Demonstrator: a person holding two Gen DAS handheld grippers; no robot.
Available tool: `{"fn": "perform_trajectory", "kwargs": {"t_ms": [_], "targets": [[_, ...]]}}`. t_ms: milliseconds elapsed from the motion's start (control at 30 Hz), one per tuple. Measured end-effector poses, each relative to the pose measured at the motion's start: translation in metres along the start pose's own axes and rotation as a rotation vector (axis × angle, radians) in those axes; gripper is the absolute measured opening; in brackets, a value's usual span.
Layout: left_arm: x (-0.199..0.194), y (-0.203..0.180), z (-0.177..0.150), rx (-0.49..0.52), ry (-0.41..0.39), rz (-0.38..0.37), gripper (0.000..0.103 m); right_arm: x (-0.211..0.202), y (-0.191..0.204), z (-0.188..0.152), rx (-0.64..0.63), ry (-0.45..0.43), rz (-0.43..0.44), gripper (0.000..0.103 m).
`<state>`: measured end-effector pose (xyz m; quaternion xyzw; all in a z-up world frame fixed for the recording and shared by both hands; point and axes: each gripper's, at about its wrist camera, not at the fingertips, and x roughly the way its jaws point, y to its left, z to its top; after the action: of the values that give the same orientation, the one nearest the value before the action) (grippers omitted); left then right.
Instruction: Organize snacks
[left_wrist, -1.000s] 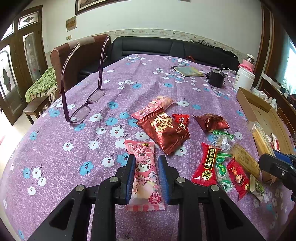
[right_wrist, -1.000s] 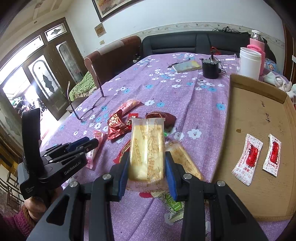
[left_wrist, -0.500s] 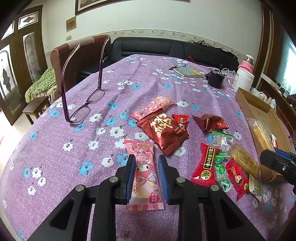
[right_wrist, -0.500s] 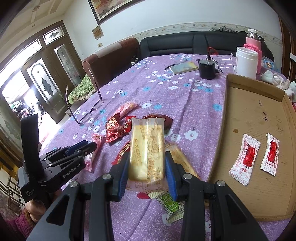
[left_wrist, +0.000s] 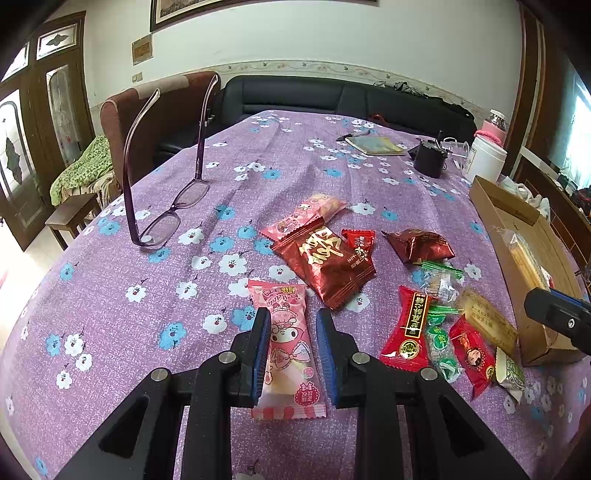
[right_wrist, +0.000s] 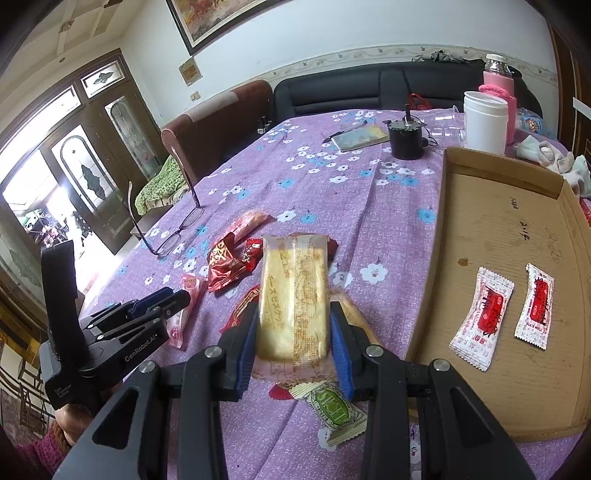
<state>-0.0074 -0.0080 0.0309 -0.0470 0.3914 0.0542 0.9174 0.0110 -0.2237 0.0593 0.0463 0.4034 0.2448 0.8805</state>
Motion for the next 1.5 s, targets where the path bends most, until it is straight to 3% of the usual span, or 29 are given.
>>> {"fn": "perform_trajectory", "kwargs": {"t_ms": [300, 767, 1133, 1300, 1500], "targets": [[-0.009, -0.010, -0.002, 0.028, -0.024, 0.011, 0.026, -0.007, -0.014, 0.004, 0.038, -0.027, -0.019, 0.035], [-0.043, -0.056, 0.013, 0.100, -0.073, -0.091, 0.026, -0.019, -0.034, 0.011, 0.105, -0.061, -0.023, 0.035], [-0.055, -0.095, 0.026, 0.151, -0.085, -0.155, 0.026, -0.036, -0.074, 0.018, 0.217, -0.109, -0.052, 0.035], [-0.053, -0.069, 0.035, 0.139, -0.027, -0.184, 0.026, -0.034, -0.083, 0.019, 0.248, -0.100, -0.052, 0.035], [-0.029, -0.022, 0.034, 0.125, 0.118, -0.167, 0.026, -0.034, -0.080, 0.020, 0.228, -0.106, -0.051, 0.035]]}}
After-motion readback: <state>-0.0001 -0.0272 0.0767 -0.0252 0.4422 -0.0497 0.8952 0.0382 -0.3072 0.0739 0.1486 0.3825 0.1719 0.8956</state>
